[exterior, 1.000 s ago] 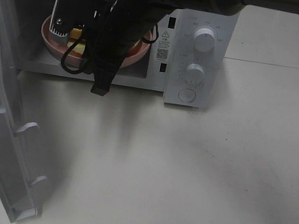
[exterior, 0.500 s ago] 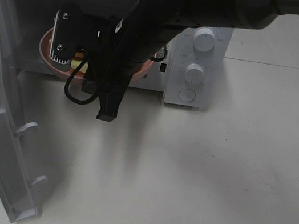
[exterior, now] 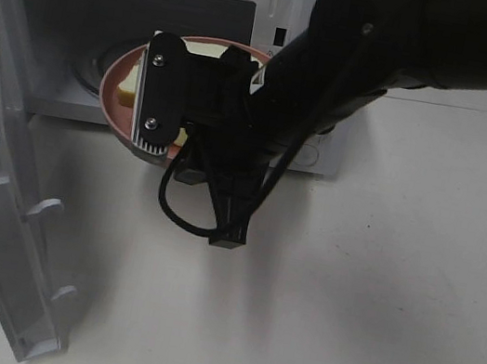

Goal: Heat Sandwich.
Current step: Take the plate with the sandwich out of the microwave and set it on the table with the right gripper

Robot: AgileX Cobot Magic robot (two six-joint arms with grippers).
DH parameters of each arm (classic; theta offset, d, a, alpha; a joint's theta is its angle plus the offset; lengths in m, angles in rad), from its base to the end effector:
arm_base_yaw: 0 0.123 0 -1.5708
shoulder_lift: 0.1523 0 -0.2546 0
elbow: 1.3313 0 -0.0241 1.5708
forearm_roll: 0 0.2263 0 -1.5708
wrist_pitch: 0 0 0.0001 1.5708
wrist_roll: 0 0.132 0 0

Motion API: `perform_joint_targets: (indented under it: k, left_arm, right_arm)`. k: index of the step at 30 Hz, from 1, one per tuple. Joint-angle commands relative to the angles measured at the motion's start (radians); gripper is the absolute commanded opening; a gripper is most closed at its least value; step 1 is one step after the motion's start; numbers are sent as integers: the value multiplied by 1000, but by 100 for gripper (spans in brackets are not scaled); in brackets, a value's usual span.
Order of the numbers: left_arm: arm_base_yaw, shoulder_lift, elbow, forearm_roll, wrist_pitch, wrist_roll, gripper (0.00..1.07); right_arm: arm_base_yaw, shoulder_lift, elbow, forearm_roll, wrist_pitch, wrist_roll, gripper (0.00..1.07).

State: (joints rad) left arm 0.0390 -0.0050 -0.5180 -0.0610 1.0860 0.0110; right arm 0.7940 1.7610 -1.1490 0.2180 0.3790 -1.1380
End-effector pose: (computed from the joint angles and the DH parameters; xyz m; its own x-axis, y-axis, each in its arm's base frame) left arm 0.0372 -0.0057 0.2494 -0.4571 -0.0353 -0.8887 0.0010 0.9992 -0.0402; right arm 0.2557 0.2753 0.1675 0.2753 -0.8641 -0.4214 -0.8832 -0.0542 -0.4658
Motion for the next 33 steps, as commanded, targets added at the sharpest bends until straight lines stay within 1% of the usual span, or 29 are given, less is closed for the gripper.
perform_joint_targets:
  k: [1, 3, 8, 12, 18, 26, 33]
  left_arm:
    - [-3, -5, 3, 2, -18, -4, 58]
    - [-3, -5, 3, 2, -18, -4, 58]
    - [-3, -5, 3, 2, -18, -4, 58]
    - [-3, -5, 3, 2, -18, -4, 58]
    - [-3, -5, 3, 2, -18, -4, 58]
    - [-3, -5, 3, 2, -18, -4, 58]
    - [-3, -5, 3, 2, -18, -4, 58]
  right_arm:
    - [12, -62, 61, -10, -53, 4, 0]
    - [22, -107, 123, -9, -71, 3, 0]
    - [27, -145, 170, -4, -75, 3, 0]
    - [35, -226, 254, -2, -75, 11, 0]
    - [35, -290, 314, -2, -75, 27, 0]
    - [35, -403, 436, -2, -91, 52, 0]
    - [35, -463, 499, -2, -91, 56, 0]
